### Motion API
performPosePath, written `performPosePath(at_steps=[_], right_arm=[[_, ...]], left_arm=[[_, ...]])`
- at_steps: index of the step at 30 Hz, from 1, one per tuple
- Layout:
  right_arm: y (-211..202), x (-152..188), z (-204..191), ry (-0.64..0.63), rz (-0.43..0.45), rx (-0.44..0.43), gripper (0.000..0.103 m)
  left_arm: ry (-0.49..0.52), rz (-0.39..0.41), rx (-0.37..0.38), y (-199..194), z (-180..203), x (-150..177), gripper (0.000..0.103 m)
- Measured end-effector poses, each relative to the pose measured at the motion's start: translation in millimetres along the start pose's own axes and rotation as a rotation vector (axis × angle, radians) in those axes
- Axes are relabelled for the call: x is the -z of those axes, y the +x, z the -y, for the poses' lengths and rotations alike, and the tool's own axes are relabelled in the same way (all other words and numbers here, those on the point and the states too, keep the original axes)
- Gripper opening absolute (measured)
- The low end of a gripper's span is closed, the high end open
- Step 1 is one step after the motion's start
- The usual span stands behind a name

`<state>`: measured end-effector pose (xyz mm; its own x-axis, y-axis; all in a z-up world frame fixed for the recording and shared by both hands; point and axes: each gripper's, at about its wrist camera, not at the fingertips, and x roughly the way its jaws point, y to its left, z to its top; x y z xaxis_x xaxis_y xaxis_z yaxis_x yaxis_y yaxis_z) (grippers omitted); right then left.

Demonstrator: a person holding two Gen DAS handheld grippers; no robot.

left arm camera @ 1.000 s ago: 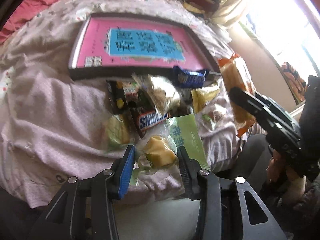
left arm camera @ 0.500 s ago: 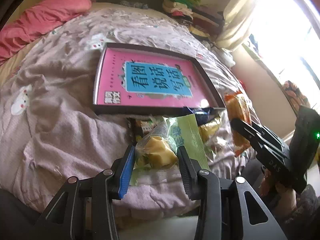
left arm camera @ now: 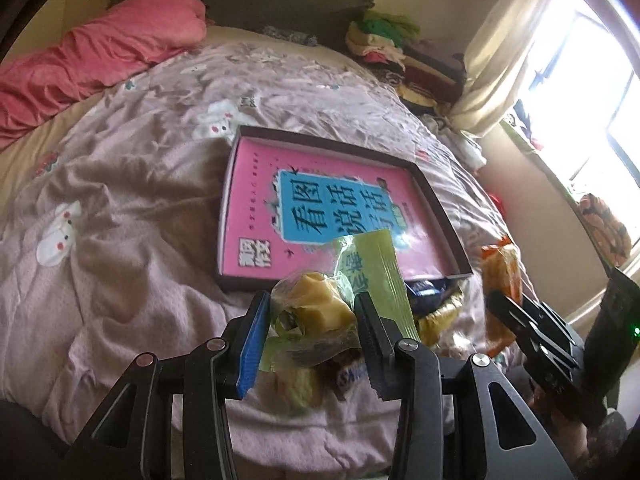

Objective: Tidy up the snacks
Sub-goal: 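Carry the orange packet and green-wrapped snack over the pink tray with both tools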

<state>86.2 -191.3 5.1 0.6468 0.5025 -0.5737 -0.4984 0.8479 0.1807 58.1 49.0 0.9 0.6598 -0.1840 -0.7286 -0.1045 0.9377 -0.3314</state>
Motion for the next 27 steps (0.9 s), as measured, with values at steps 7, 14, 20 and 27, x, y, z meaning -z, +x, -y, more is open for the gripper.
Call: performPosePath(at_steps=[7, 14, 20, 27], right_arm=[[4, -3, 12, 0.039, 0.016, 0.010, 0.034], [9, -8, 21, 0.062, 0.043, 0.030, 0.034], [13, -15, 33, 0.086, 0.061, 0.065, 0.034], [22, -25, 44, 0.104, 0.078, 0.106, 0.034]], left_arm=[[-0.007, 0.035, -0.027, 13, -5, -18, 0.044], [-0.025, 0.054, -0.041, 28, -10, -30, 0.044], [-0.040, 0.042, -0.045, 49, -15, -38, 0.044], [-0.033, 0.034, -0.053, 64, -18, -39, 0.044]])
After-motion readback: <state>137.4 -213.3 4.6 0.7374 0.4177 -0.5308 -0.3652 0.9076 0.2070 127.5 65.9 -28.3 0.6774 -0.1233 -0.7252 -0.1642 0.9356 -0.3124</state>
